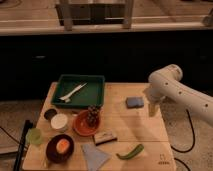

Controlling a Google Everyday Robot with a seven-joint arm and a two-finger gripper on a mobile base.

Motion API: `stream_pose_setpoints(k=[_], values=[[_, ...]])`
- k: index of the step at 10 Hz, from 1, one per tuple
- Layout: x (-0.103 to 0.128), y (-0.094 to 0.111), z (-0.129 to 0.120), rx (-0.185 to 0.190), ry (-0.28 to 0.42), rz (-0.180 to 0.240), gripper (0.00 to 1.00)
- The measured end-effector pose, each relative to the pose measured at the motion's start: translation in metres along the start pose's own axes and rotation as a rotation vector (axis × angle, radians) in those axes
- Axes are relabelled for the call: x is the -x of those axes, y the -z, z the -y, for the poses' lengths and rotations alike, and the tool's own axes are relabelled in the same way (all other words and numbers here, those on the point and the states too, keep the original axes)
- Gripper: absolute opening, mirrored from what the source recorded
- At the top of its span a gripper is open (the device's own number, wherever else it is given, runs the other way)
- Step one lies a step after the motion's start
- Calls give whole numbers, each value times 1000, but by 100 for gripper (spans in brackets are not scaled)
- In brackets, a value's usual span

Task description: Wipe tray with sponge

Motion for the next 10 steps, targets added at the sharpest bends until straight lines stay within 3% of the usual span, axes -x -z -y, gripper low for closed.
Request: stream_pose_setpoints(k=[4, 10], values=[[-3, -12, 7, -6, -13, 15, 80], [-8, -50, 29, -12, -50, 46, 80]])
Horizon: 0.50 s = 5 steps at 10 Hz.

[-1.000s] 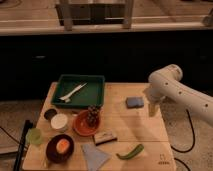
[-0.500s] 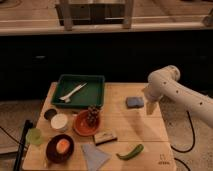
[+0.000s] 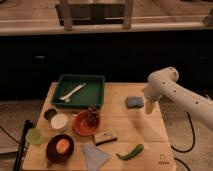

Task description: Wipe tray with sponge

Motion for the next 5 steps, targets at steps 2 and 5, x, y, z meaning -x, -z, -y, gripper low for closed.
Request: stream_pose_setpoints(k=[2, 5], values=[[-3, -9, 4, 1, -14, 5, 80], [-6, -23, 9, 6, -35, 14, 80]])
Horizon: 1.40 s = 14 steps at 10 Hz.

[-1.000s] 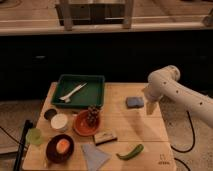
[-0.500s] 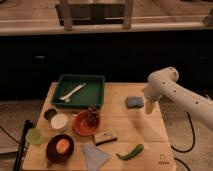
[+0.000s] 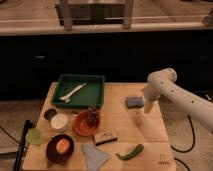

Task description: Wipe tray with sponge

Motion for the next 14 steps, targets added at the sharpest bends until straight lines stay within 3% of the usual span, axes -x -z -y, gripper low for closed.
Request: stream_pose_setpoints(k=[6, 14], values=[[-8, -27, 7, 27, -47, 22, 80], [-9, -45, 5, 65, -85, 51, 80]])
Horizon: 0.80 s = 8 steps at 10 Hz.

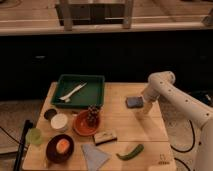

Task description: Wipe tray with sponge

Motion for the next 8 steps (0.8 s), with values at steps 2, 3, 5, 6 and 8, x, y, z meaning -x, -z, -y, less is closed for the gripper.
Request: stream_pose_setpoints(k=[2, 3, 5, 6, 8], values=[[0, -3, -1, 9, -7, 8, 80], [0, -5, -1, 12, -11, 11, 80], [0, -7, -3, 22, -18, 18, 80], [0, -8, -3, 26, -22, 23, 80], [1, -10, -4, 34, -28, 30, 80]])
